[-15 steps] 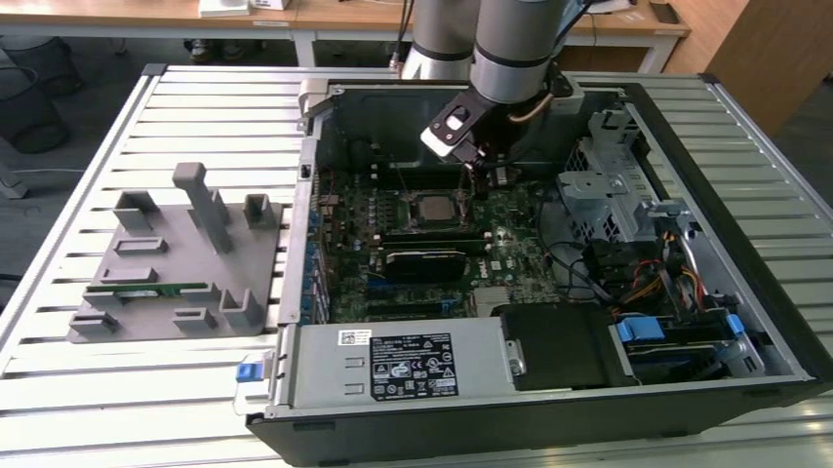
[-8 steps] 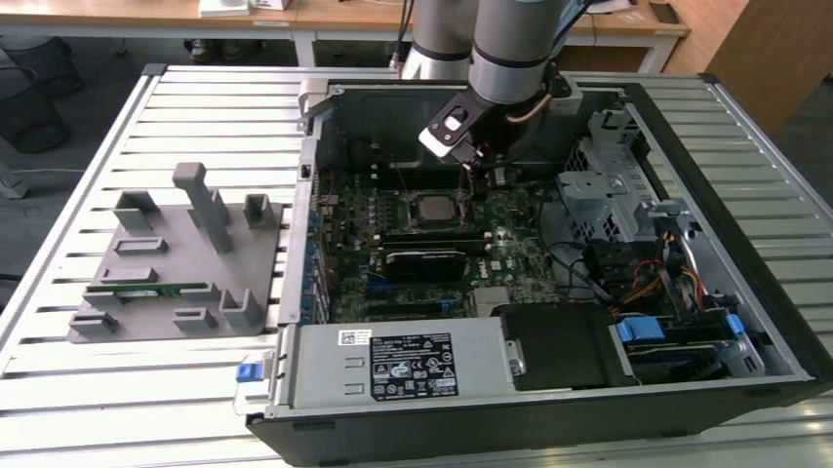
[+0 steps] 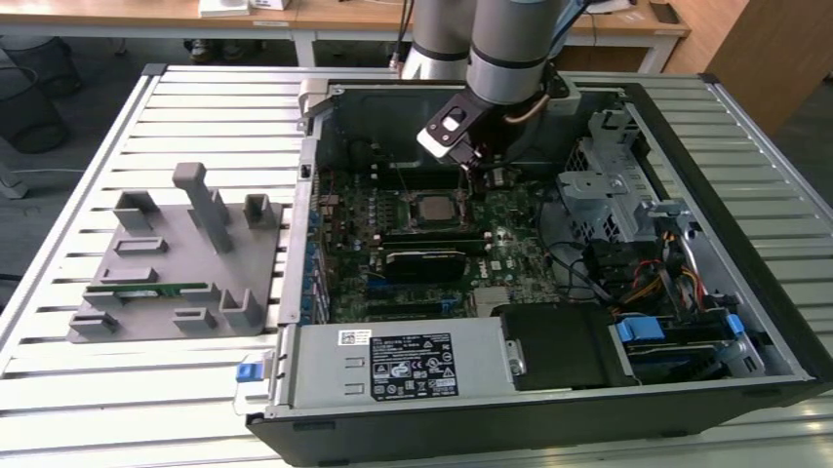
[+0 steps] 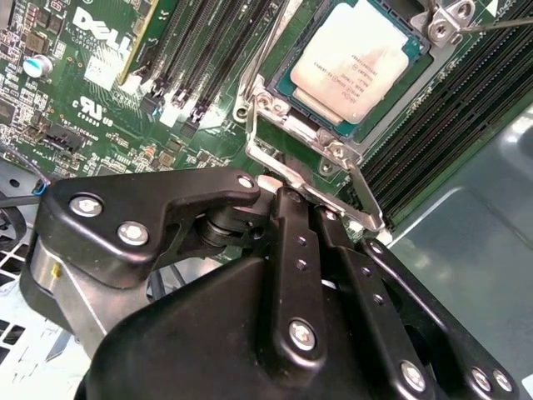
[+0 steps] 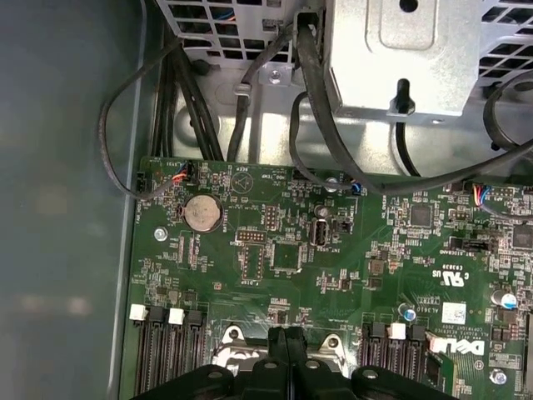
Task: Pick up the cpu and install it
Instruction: 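Close the cpu cover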
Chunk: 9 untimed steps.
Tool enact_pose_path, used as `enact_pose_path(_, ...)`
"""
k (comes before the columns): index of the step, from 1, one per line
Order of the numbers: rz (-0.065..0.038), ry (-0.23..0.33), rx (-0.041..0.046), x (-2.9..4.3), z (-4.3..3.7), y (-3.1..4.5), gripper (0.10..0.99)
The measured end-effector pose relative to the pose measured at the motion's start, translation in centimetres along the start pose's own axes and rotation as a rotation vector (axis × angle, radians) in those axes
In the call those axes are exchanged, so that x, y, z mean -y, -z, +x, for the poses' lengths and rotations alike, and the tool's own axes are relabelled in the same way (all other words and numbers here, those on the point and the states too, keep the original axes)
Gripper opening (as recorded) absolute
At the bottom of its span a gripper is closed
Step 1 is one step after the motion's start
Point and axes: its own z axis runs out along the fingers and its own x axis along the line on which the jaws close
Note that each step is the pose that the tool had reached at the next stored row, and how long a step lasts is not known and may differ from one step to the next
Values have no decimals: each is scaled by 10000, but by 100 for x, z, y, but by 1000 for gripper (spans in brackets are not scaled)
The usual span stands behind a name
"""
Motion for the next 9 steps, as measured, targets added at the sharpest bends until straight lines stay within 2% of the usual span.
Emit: enact_pose_path(9,0,1,0,26,1,-10,106)
